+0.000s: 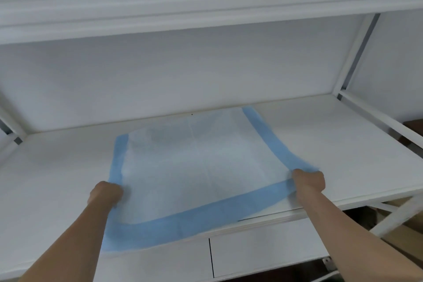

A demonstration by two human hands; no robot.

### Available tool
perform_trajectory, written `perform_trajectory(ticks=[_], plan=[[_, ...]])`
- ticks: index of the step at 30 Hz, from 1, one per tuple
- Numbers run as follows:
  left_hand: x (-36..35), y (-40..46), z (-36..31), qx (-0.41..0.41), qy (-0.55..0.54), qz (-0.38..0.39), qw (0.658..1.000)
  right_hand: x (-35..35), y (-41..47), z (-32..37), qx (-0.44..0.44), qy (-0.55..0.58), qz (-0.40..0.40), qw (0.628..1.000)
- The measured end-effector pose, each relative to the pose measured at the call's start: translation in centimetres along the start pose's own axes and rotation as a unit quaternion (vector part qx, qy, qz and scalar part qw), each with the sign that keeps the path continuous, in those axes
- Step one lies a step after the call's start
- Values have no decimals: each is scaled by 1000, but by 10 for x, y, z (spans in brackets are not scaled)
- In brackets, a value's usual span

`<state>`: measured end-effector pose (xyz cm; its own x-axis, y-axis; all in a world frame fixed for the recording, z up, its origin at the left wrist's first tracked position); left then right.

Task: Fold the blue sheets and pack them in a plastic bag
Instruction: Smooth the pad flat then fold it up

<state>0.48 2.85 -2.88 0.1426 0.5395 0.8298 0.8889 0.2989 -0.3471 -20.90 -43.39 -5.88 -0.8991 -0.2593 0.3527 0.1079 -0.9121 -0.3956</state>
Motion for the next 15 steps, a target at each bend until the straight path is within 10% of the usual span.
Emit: perform_trajectory(ticks=[6,15], plan=[[-6,0,-37,-51,92,-123,987,-15,-9,30,153,-199,-84,964],[-72,1,-75,-265,104,43,958,-92,-29,25,372,-257,156,878]])
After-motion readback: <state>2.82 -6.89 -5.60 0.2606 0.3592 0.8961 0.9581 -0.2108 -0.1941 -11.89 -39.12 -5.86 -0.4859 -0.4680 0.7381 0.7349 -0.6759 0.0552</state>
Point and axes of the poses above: each hand's wrist, its own y-axis towards the middle knuckle, its own x-axis out of the back of the hand, z = x × y, the point moved 3 cm from there along y, towards the middle knuckle, and after that the axes turned 2 degrees about -x, right-handed, at the moved point
